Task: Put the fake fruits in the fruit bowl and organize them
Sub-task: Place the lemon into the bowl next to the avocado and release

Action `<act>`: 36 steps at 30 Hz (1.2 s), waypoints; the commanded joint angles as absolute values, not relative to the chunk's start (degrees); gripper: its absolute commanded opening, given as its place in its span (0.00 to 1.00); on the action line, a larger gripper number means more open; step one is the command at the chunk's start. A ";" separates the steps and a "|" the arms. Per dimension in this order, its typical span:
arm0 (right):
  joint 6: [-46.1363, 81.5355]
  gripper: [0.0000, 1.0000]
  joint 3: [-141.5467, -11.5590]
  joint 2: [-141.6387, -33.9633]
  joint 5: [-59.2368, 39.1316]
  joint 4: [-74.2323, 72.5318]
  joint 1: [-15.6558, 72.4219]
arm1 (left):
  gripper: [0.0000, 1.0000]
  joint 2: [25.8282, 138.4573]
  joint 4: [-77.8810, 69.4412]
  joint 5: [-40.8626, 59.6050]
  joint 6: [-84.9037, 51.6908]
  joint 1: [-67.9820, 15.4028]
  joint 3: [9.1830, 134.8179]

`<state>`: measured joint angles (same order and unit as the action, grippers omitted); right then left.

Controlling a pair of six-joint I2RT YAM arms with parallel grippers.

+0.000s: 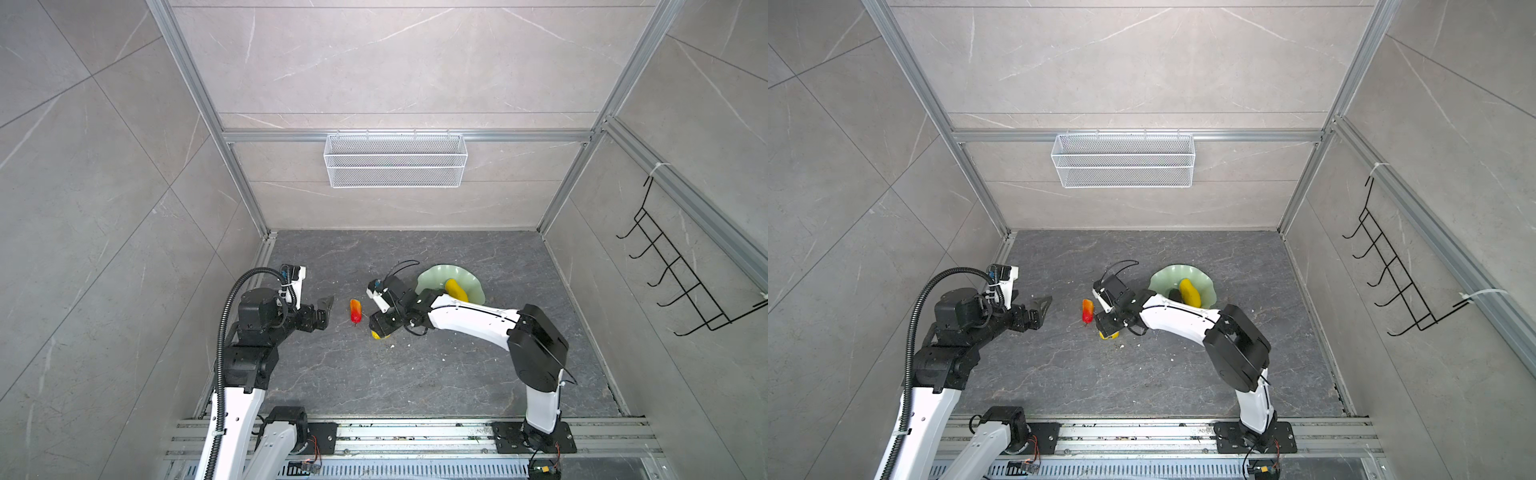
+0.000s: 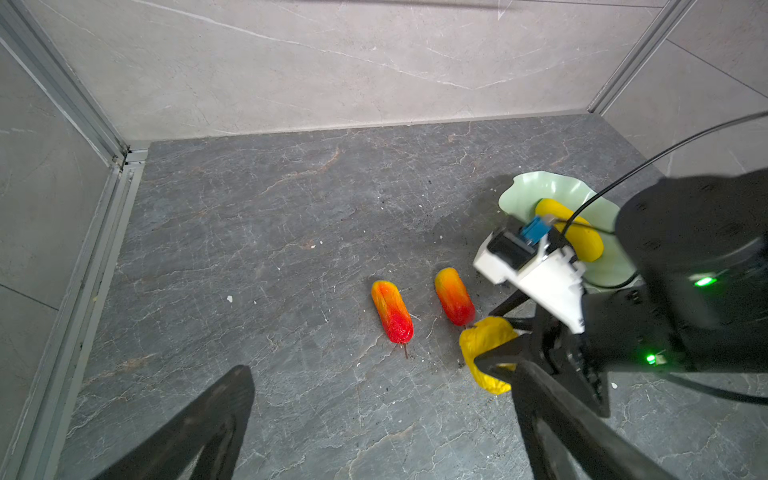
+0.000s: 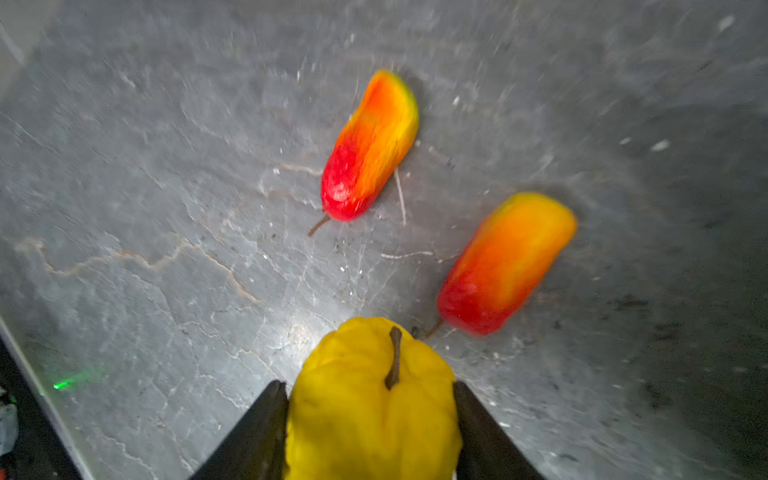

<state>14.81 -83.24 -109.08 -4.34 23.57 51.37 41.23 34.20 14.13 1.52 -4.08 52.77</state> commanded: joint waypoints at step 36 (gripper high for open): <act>7.20 0.97 -75.00 -101.04 1.36 22.03 28.11 | 1.00 42.19 31.89 15.73 1.90 -3.69 52.51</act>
